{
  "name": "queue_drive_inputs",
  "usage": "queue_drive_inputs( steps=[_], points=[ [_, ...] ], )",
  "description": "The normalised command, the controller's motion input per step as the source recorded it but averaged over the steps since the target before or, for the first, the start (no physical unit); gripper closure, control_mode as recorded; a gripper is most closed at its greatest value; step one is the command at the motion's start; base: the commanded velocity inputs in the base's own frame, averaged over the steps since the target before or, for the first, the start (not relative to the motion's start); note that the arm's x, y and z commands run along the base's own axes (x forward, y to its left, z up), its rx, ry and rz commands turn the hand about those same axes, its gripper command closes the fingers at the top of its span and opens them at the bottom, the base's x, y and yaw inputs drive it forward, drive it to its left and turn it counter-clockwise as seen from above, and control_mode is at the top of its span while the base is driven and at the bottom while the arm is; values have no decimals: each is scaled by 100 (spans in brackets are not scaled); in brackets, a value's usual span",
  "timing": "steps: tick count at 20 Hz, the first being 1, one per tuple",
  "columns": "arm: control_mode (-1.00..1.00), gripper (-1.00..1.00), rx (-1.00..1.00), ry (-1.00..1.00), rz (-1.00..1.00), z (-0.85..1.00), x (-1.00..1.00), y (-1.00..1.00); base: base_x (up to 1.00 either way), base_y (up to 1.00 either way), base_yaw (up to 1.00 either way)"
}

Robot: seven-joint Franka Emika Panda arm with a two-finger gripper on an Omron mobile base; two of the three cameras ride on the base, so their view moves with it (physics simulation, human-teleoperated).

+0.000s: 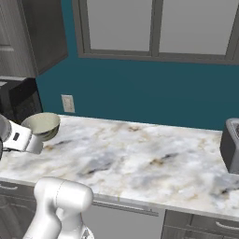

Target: Pick the cup and bowl from the counter and place them on the counter next to the sink.

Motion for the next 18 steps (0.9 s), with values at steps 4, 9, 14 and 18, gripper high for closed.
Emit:
queue_drive_inputs(
  steps=[4,9,14,18],
  points=[
    [-100,-100,0,-6,-17,5,31,79,0,0,0],
    [-100,-100,1,1,-4,8,50,12,0,0,0],
    [-100,-100,17,4,4,17,59,-6,0,0,0],
    [-100,-100,23,10,14,0,26,-8,0,0,0]
  ],
)
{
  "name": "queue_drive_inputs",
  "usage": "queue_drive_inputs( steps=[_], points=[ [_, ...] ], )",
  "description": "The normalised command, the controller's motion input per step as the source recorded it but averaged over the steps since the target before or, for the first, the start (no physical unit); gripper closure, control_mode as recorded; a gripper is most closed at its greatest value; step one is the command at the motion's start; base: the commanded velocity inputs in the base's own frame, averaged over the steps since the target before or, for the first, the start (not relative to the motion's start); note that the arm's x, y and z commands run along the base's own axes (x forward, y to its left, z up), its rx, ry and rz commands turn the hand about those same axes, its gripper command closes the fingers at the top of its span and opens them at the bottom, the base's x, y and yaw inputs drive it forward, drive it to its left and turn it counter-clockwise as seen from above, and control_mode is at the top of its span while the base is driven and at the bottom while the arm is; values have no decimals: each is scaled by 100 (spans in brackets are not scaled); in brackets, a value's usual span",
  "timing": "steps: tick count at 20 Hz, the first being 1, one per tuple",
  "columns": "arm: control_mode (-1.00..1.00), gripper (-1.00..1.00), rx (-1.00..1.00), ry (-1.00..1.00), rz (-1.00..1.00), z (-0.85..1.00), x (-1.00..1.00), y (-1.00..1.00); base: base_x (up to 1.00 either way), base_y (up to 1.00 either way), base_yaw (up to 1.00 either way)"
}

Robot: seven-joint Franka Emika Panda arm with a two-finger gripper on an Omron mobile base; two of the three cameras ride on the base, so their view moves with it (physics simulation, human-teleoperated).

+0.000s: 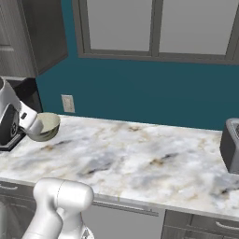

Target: Pick the cup and bowl from the counter and place them on the counter next to the sink.

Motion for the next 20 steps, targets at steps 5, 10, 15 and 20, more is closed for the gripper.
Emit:
queue_drive_inputs(
  steps=[5,10,15,20],
  points=[
    [-100,-100,15,8,7,0,15,7,0,0,0],
    [-100,-100,0,8,-3,-1,27,21,0,0,0],
    [-100,-100,0,11,-13,-12,47,6,0,0,0],
    [-100,-100,2,6,-4,-41,37,-4,0,0,0]
  ],
)
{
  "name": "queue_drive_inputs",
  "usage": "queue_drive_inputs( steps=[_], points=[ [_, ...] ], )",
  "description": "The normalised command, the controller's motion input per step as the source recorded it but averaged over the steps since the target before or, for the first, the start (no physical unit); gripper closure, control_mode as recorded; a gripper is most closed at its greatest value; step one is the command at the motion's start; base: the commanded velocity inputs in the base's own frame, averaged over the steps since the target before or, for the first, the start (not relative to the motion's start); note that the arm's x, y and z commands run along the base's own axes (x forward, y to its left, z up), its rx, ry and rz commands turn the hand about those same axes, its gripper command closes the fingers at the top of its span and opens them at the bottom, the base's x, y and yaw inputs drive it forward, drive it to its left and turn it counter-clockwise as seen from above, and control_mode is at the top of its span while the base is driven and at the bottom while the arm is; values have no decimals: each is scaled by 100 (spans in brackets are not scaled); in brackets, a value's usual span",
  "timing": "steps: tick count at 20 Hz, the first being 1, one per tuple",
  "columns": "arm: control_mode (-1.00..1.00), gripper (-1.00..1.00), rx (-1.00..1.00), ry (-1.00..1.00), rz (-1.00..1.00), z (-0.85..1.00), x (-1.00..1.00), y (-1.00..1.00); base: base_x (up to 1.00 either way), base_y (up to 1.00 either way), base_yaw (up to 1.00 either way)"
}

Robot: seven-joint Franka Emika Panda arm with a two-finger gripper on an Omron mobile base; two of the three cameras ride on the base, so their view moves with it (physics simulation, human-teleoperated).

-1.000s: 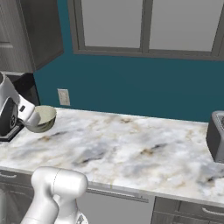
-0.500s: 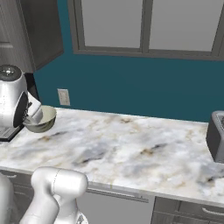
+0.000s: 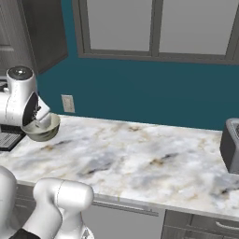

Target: Pick the cup and bowl from the counter and place them on the counter next to the sink.

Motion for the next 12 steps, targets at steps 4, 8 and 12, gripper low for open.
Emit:
queue_drive_inputs(
  steps=[4,8,12],
  points=[
    [-100,-100,9,2,-1,-58,37,-4,0,0,0],
    [-100,-100,8,3,0,-49,57,0,0,0,0],
    [-100,-100,2,6,0,-34,69,0,0,0,0]
  ],
)
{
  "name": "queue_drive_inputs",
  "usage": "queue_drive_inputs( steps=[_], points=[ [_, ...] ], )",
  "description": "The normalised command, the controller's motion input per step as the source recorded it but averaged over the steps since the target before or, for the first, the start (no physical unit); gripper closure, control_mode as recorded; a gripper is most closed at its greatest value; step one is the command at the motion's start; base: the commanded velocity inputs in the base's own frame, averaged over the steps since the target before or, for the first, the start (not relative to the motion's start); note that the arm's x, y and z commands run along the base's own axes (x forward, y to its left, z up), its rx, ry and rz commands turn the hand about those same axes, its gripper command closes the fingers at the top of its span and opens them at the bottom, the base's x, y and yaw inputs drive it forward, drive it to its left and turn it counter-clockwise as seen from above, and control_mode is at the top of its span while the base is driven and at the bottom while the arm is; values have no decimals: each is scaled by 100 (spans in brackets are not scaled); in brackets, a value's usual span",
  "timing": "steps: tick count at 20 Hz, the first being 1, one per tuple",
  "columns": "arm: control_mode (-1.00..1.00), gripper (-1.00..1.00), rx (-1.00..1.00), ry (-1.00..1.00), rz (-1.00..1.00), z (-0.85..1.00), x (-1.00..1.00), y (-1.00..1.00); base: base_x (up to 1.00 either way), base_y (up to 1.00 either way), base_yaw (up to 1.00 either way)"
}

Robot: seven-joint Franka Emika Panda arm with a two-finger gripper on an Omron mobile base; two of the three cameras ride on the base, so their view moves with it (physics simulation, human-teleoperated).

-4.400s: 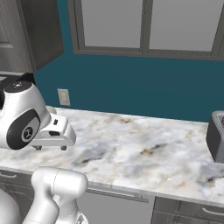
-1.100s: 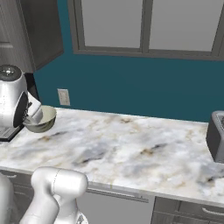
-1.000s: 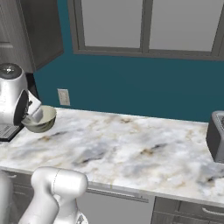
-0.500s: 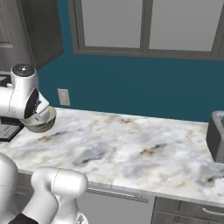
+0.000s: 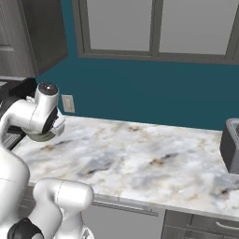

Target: Pick the cup and bowl from the counter and place them on the counter next to the sink.

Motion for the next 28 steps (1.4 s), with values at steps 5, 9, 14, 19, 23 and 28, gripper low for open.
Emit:
queue_drive_inputs(
  steps=[5,9,14,19,23,28],
  points=[
    [-100,-100,0,6,0,-31,66,0,0,0,0],
    [-100,-100,0,3,0,-15,55,1,0,0,0],
    [-100,-100,0,0,0,-9,40,7,0,0,0],
    [-100,-100,0,0,0,-17,11,22,0,0,0],
    [-100,-100,0,0,0,-31,0,42,0,0,0],
    [-100,-100,0,0,0,-27,3,25,0,0,0]
  ],
)
